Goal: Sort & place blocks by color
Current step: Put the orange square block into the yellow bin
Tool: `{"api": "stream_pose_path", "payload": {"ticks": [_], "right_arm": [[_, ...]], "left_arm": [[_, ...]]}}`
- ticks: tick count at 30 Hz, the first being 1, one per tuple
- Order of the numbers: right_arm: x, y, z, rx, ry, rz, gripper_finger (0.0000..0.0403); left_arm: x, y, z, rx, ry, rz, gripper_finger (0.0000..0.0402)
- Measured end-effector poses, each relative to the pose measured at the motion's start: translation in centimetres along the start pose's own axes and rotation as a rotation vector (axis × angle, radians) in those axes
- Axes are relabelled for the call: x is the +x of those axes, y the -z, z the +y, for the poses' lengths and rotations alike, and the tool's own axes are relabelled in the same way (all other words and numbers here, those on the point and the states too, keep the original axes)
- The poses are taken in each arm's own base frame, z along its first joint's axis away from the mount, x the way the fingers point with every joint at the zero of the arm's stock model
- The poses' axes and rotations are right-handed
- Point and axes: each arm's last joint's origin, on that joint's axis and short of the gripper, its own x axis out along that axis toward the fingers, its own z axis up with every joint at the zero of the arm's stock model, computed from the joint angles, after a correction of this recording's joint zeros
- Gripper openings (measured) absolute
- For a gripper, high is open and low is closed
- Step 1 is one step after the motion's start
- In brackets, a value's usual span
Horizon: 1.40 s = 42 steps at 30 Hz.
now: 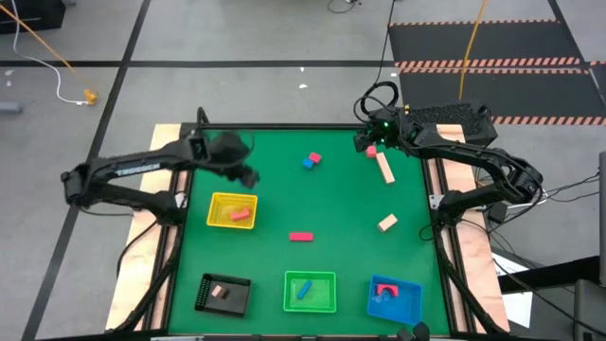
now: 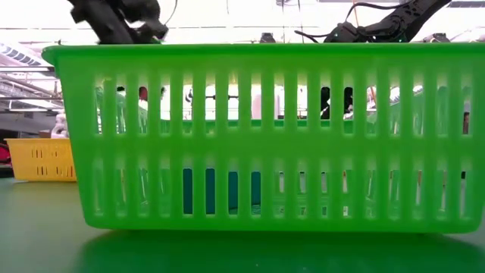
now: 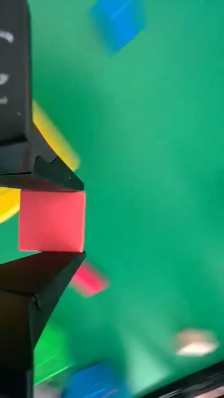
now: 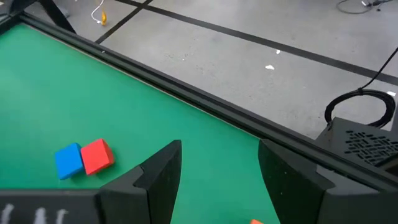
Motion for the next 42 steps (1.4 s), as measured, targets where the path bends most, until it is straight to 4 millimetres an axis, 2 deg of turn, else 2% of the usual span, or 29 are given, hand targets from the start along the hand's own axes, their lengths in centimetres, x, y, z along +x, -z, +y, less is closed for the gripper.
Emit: {"api": "stream_pose_path", "payload": {"ticks": [7, 15, 18, 23, 30, 36, 42], "right_arm": [[0.0, 0.0, 0.0, -0.016, 0.0, 0.001, 0.0205], [0.0, 0.0, 0.0, -0.075, -0.001, 0.001, 0.0205], [0.0, 0.0, 0.0, -0.089, -0.001, 0.003, 0.0205], [0.0, 0.1, 0.2, -0.09, -0.073, 0.022, 0.0205], [0.0, 0.1, 0.4, -0.09, -0.125, 0.034, 0.0205], [0.0, 0.1, 0.4, -0.086, -0.126, 0.032, 0.0205], [0.0, 0.1, 0.4, -0.083, -0.125, 0.032, 0.0205]], "left_arm": [[-1.7, 5.5, -3.6, -0.04, 0.093, 0.187, 0.013], [-1.6, 9.2, -5.7, -0.148, 0.061, 0.288, 0.013], [-1.4, 9.4, -5.8, -0.173, 0.015, 0.232, 0.013], [-0.7, 8.9, -4.7, -0.231, -0.15, 0.121, 0.013], [1.3, 9.4, -2.7, -0.292, -0.404, 0.152, 0.013], [3.3, 9.5, -1.4, -0.304, -0.498, 0.145, 0.013], [4.0, 8.7, -0.4, -0.329, -0.544, 0.074, 0.0191]]}}
